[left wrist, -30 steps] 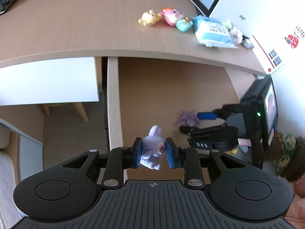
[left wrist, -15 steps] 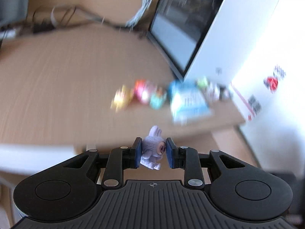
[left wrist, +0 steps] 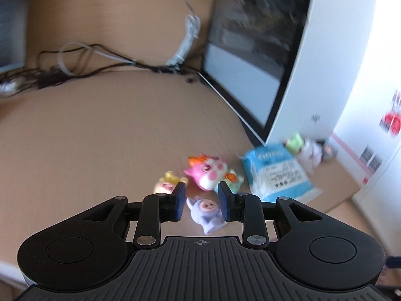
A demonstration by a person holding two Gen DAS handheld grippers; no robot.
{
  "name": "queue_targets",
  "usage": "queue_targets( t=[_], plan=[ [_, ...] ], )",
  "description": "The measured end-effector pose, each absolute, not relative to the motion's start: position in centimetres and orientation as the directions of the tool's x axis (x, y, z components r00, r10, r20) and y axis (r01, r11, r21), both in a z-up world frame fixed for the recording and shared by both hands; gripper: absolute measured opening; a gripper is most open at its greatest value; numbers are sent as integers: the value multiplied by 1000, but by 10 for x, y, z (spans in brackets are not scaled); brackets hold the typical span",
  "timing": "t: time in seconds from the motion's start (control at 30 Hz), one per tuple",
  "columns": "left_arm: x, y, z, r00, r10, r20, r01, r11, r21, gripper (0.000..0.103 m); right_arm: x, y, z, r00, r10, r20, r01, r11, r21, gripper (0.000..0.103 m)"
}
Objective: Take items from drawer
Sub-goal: 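Place the bunny on the desktop with the left tool while the right tool places the snowflake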
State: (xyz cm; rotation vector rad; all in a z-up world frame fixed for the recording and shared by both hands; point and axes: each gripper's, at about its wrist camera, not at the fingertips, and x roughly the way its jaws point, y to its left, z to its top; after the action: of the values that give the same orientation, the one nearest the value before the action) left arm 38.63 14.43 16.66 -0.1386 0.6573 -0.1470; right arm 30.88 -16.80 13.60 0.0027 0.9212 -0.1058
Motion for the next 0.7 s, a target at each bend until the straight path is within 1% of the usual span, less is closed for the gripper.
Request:
queue_targets(
  t=[0.13,0.3,0.33,0.37,0.4,0.43,0.53,0.7],
  plan=[
    [350,156,174,765,-233,-601,107,965,-239,31,327,-186,150,643,-108,-759,117,992,-41,53],
    [316,147,157,692,-277,-667,111,953,-281,31,383,-202,185,745,-152,-649,123,988,-90,53],
    [312,143,152,676,-284,-680,118,953,-280,31,398,-205,190,768,-144,-624,114,990,-87,57],
    [309,138,148,662,-288,-692,129,953,-273,31,412,-206,192,771,-145,-621,113,989,-90,74],
    [305,132,145,647,-293,-704,146,954,-263,31,423,-207,193,767,-161,-621,126,987,-101,82],
    [301,126,141,628,-301,-717,168,953,-253,31,429,-207,192,764,-169,-623,130,986,-109,87],
    [297,109,131,579,-329,-746,232,944,-236,31,425,-209,186,747,-141,-650,113,990,-86,87],
    [300,84,112,500,-388,-775,323,913,-249,31,376,-213,162,680,-104,-726,116,993,-34,94]
  ],
)
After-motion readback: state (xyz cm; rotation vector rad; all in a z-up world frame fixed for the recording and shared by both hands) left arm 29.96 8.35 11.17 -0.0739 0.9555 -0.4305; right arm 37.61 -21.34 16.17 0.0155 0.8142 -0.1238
